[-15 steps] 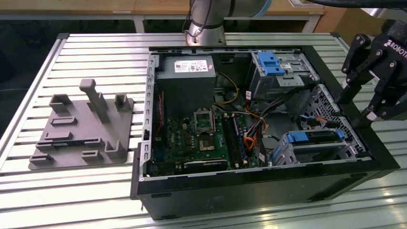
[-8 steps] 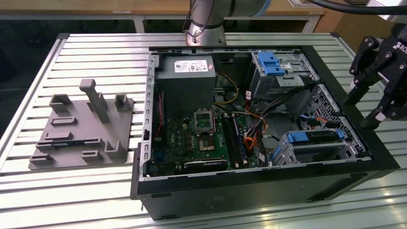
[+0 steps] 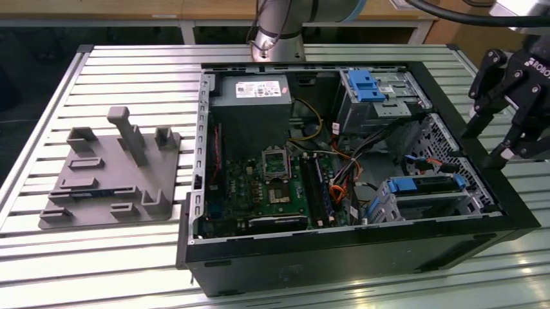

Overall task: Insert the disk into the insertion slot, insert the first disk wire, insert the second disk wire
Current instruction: 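Insert the first disk wire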

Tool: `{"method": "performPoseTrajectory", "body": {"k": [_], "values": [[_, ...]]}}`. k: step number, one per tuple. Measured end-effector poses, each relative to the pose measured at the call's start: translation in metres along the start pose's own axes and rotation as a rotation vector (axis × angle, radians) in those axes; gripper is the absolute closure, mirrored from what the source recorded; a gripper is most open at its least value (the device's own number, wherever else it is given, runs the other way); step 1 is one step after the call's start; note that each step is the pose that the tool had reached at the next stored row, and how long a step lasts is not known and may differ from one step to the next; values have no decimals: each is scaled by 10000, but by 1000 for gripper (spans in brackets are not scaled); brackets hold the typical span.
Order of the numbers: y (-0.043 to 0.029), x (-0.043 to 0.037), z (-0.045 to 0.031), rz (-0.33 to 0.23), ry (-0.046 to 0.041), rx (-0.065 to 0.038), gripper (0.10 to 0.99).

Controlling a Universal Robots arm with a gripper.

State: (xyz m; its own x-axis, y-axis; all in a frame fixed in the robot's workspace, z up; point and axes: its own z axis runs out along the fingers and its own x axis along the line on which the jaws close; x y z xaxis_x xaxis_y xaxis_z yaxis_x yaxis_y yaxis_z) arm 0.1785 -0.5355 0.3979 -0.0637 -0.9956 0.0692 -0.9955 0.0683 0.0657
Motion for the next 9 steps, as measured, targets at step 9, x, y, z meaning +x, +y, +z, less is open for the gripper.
{"method": "performPoseTrajectory", "body": {"k": [9], "values": [[-31,-70,122,-1,1,-34,792]]}}
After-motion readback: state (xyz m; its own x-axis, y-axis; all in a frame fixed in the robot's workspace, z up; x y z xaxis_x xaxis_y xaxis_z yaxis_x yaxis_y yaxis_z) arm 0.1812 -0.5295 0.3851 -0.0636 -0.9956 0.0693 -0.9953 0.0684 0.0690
